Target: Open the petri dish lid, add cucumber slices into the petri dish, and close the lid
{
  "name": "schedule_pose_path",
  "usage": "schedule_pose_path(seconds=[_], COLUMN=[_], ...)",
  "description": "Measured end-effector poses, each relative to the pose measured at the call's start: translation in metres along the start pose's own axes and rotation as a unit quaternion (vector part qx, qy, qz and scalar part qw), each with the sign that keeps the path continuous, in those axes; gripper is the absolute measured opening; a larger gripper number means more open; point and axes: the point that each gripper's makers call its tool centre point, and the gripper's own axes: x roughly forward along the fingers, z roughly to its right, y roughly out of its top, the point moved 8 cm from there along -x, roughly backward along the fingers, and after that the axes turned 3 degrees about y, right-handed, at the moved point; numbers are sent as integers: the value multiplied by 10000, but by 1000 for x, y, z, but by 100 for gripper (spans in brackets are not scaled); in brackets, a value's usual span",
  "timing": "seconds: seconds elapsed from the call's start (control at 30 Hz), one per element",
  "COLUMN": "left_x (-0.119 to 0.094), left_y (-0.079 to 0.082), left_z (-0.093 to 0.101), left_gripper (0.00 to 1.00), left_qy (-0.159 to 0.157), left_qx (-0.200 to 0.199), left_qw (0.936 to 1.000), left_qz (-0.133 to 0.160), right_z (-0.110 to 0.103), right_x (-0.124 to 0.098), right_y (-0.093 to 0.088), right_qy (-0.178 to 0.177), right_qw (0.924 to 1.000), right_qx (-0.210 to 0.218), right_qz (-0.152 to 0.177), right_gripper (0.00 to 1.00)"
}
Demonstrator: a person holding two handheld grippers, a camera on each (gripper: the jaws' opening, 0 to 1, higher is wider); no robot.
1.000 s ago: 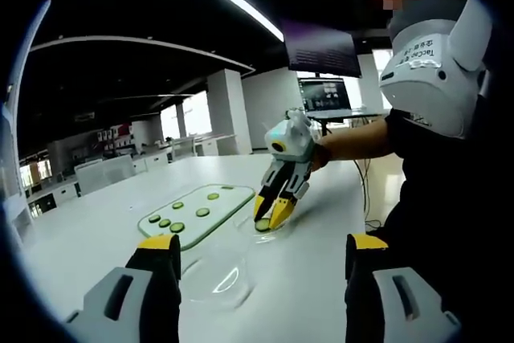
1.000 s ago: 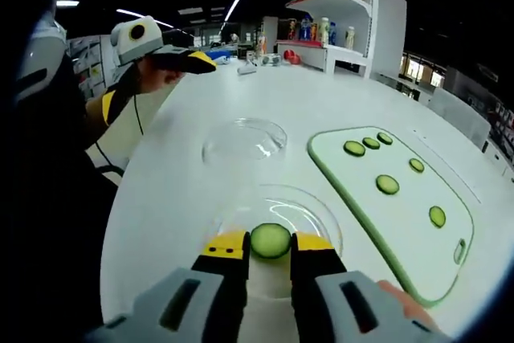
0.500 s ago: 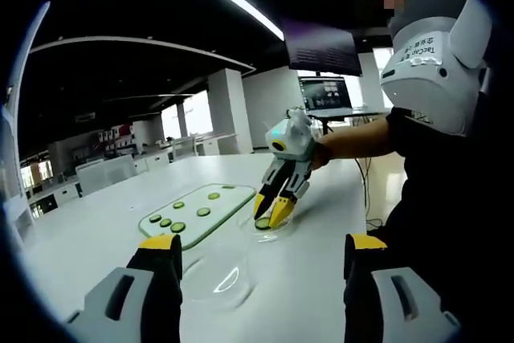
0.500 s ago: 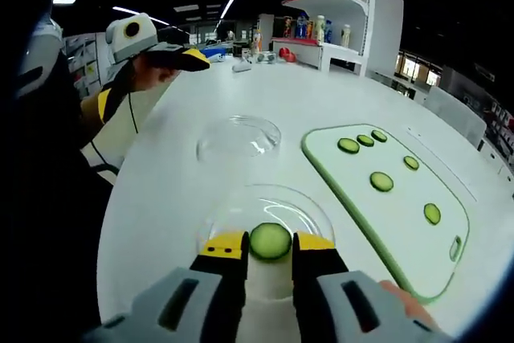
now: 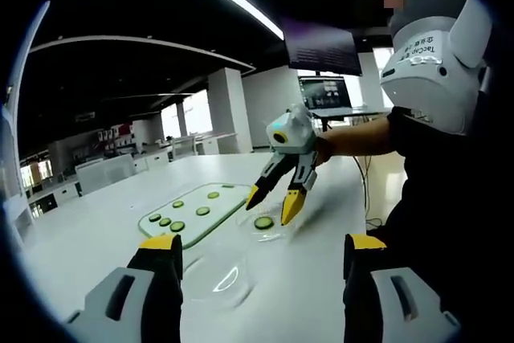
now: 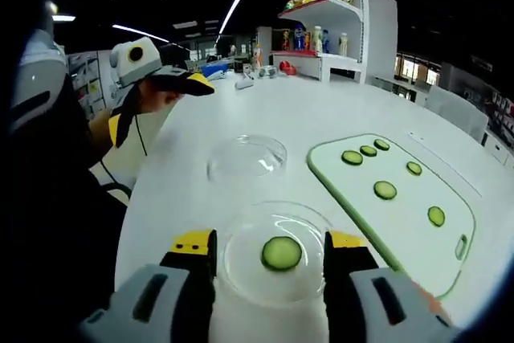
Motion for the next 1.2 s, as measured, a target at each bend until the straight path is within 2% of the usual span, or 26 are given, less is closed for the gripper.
schedule_pose_path(seconds=[0.13, 0.27, 0.37, 0.7, 0.9, 1.2], left_x=[0, 0, 0, -2, -1, -3], left_y=[0, 0, 0, 1, -4, -12], left_z=[0, 0, 1, 1, -1, -9], left_gripper=[82, 82, 82, 84, 89, 95], left_qy=[-7, 0, -5, -8, 62, 94], left_qx=[5, 9, -5, -87, -76, -208], left_qw=[10000, 10000, 10000, 10000, 9998, 9993], left_qz=[-5, -10, -8, 0, -187, -305], right_z=[-7, -14, -15, -16, -18, -18], right_x=[1, 3, 4, 0, 0, 4], right_y=[-1, -7, -11, -10, -8, -3], right_qy=[192, 296, 318, 317, 312, 328], right_qw=[9998, 9992, 9988, 9988, 9988, 9985], right_qx=[-17, -133, -176, -155, -235, -336], right_qz=[-41, -214, -340, -330, -293, -283], right_gripper=[86, 96, 97, 97, 97, 97])
